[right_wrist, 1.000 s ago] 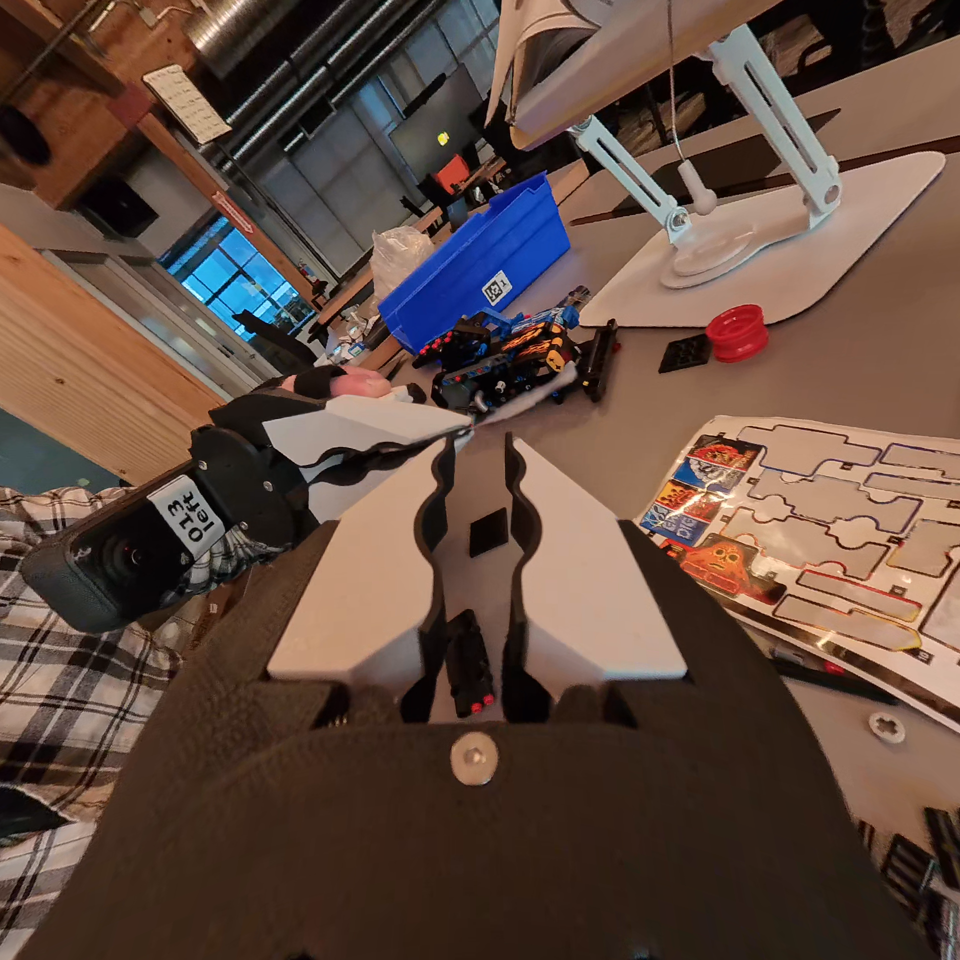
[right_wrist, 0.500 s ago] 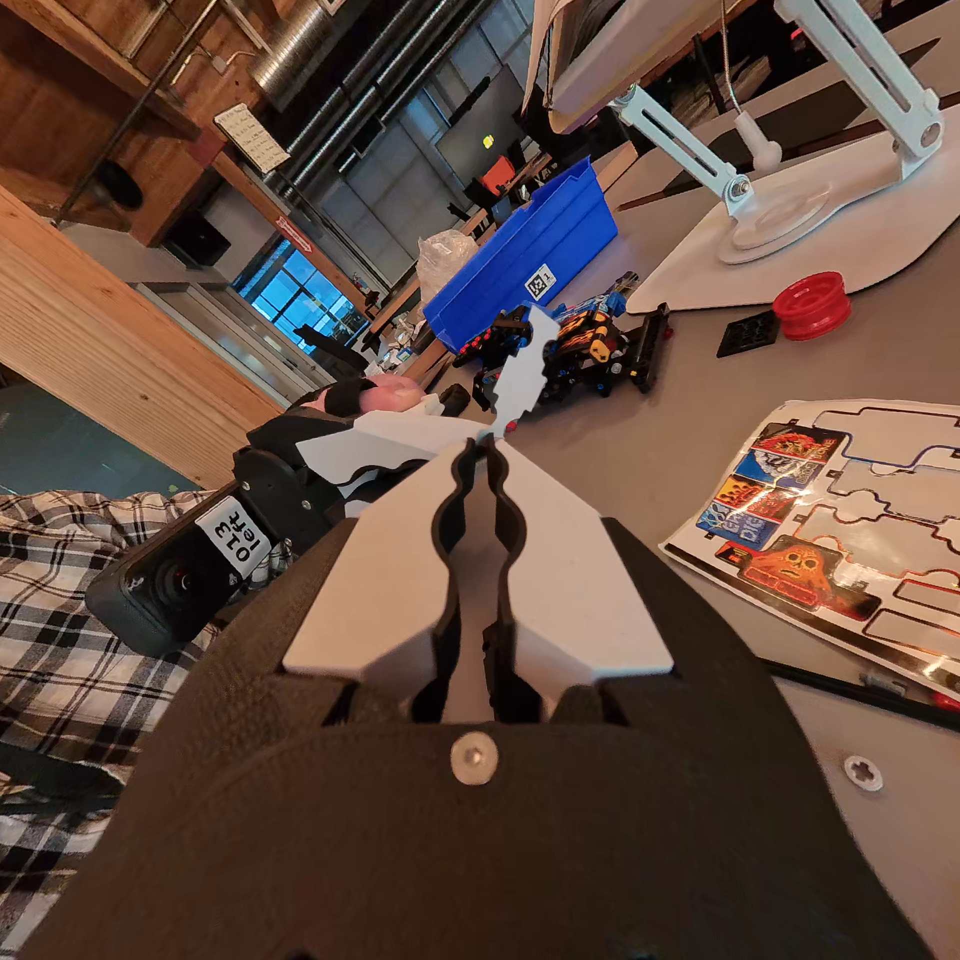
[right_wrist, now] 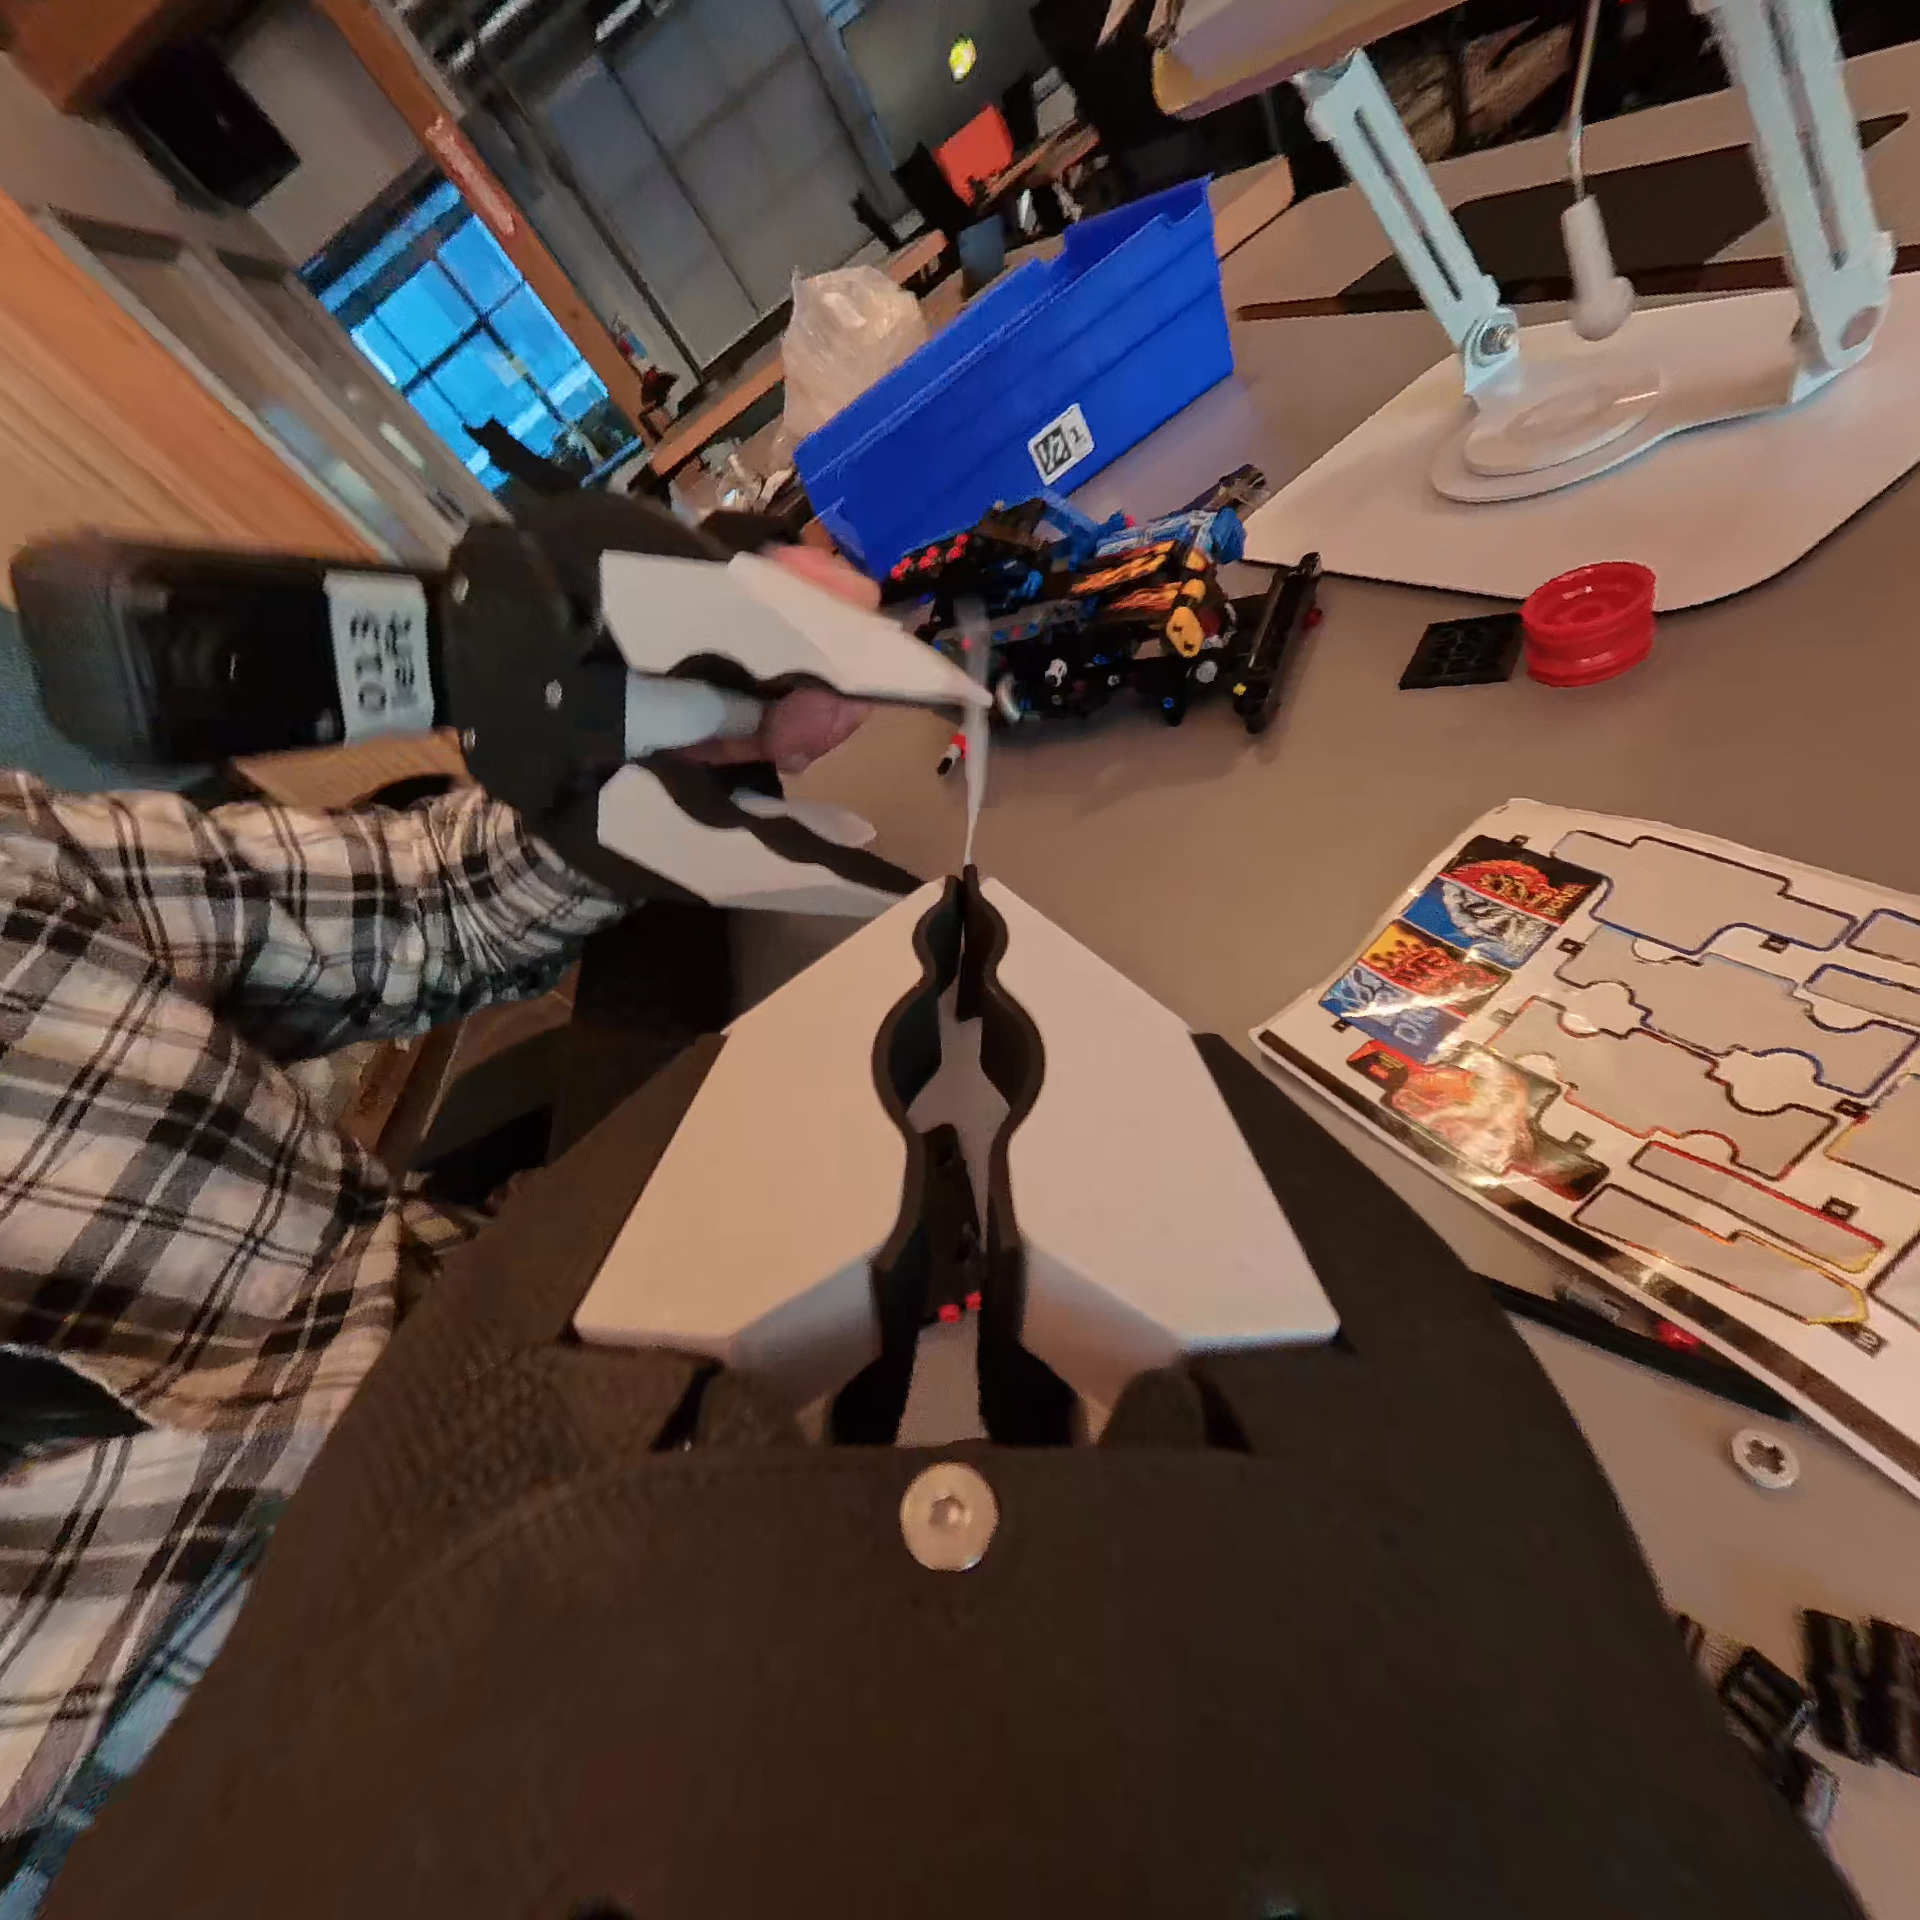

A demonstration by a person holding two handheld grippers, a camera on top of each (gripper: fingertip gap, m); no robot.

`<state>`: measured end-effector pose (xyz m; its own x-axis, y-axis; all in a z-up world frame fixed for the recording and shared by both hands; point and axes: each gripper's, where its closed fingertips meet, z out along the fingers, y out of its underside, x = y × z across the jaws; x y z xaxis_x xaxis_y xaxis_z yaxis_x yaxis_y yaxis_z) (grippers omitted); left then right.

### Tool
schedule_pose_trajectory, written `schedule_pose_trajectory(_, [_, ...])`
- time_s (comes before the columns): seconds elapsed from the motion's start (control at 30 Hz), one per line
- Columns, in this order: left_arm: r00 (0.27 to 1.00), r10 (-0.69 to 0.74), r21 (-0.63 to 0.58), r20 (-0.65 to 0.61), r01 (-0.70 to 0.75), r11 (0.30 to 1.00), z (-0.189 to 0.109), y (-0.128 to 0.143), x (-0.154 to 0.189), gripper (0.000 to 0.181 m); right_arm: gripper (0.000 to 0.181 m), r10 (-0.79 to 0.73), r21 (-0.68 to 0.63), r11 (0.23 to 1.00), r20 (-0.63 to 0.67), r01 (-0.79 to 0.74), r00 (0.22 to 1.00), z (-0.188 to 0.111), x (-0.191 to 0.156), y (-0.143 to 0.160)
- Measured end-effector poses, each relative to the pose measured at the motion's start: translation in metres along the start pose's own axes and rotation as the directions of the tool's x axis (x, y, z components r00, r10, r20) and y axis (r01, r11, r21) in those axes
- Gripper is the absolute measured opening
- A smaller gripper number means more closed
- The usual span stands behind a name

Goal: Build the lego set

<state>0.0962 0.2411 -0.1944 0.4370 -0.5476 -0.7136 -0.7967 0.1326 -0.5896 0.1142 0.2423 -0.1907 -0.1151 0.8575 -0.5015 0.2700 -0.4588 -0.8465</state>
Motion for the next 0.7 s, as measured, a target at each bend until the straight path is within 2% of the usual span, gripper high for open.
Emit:
schedule_pose_trajectory(0.13, [0.969,-0.202,0.034,-0.142,0.209,0.977,-0.004,0.004,0.002,0.044,0.000,-0.045,-0.078,0.996,0.012,0.046,0.999,-0.002,-0.003,0.010])
schedule_pose_trajectory(0.33, [0.881,-0.308,0.014,-0.360,0.335,0.942,-0.015,0.003,0.023,0.047,0.000,-0.057,-0.248,0.966,0.096,0.079,0.994,-0.007,-0.016,0.044])
schedule_pose_trajectory(0.5, [0.785,-0.370,-0.033,-0.497,0.409,0.912,-0.015,0.001,0.047,0.032,0.000,-0.050,-0.332,0.939,0.134,0.092,0.990,-0.006,-0.020,0.064])
schedule_pose_trajectory(0.6, [0.745,-0.392,-0.054,-0.539,0.434,0.899,-0.013,0.003,0.056,0.022,0.000,-0.059,-0.328,0.939,0.139,0.102,0.989,-0.005,-0.022,0.064])
schedule_pose_trajectory(0.7, [0.705,-0.420,-0.049,-0.571,0.481,0.875,-0.014,-0.001,0.057,0.003,0.000,-0.063,-0.318,0.942,0.139,0.104,0.988,-0.007,-0.022,0.062])
